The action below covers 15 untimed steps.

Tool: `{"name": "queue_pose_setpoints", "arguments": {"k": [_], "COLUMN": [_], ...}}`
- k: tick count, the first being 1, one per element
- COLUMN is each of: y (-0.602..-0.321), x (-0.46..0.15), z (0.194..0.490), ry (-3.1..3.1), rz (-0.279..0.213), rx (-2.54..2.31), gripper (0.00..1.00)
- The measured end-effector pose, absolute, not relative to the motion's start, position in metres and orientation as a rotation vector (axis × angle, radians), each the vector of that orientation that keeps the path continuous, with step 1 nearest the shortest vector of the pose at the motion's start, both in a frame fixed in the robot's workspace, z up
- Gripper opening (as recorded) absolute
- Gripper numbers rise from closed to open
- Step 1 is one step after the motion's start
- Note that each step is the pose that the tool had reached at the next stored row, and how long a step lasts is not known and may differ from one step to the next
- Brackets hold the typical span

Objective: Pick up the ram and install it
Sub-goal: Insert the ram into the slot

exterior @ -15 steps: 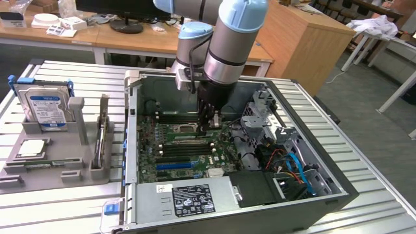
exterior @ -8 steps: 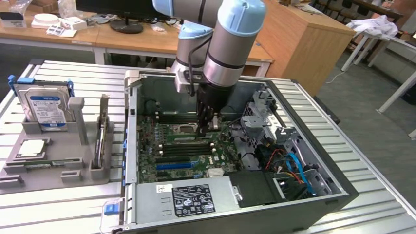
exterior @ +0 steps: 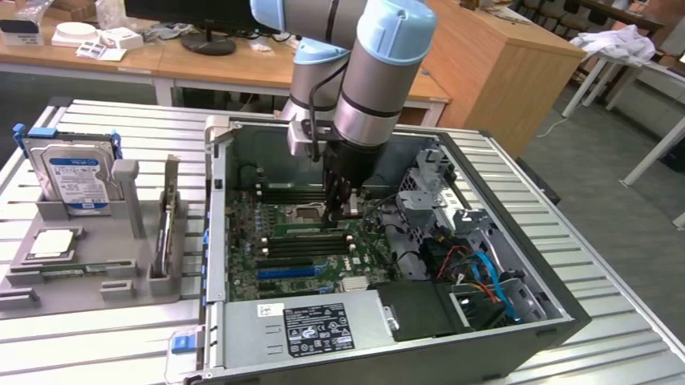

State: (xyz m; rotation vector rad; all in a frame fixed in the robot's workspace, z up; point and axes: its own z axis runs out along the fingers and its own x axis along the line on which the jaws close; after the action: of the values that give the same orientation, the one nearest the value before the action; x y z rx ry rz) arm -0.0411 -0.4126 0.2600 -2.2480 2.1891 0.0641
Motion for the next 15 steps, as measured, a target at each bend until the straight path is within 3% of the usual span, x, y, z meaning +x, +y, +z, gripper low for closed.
{"name": "queue_pose_setpoints", "arguments": {"k": [15], "y": [-0.4125], "x": [-0.0411], "z": [0.2599], "ry": [2.197], "rz": [0.064], "rx": [-2.240], "gripper": [0.12]}}
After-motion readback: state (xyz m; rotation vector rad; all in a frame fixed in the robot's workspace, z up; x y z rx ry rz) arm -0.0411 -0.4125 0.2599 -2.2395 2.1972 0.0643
